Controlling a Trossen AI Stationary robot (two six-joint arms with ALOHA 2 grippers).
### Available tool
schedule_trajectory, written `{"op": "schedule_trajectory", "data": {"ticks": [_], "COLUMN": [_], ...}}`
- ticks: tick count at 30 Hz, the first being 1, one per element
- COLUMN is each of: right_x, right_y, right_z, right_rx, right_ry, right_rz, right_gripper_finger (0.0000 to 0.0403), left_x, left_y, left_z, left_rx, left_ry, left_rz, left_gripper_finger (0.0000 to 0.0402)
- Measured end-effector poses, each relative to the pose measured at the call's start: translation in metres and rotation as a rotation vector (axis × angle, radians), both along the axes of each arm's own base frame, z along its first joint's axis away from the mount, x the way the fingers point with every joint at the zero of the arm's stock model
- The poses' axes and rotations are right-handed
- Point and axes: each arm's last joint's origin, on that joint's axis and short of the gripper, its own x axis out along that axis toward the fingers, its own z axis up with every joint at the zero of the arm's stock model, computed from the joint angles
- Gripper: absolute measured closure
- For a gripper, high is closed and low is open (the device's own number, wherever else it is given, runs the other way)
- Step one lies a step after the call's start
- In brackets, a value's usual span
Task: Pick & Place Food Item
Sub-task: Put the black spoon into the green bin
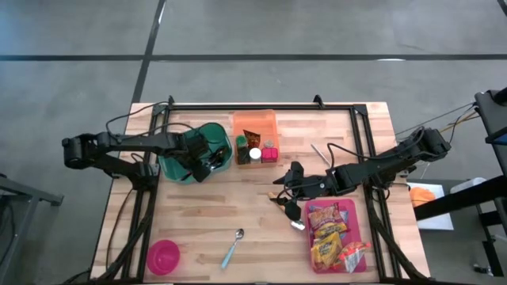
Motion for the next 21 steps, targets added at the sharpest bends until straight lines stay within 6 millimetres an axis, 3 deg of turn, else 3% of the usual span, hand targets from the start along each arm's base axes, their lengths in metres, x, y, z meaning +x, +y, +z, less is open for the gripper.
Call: {"op": "schedule_trajectory", "data": {"ticks": [16, 21], "right_x": [0.0000, 0.0000], "right_y": [0.0000, 0.0000], "right_z": [0.0000, 0.0000], "right_rx": [0.000, 0.000], "right_ry": [0.000, 0.000], "right_rz": [0.000, 0.000], "right_gripper_finger": [0.0103, 0.0103], "left_x": [-0.0002, 0.0005], "left_y": [-0.0008, -0.0003], "left_z": [-0.0005, 0.0013], "left_rx": [-0.001, 0.004], "left_ry": [0.003, 0.005], "left_rz": [0.000, 0.008], "left_gripper_finger": [0.0401, 0.0369]}}
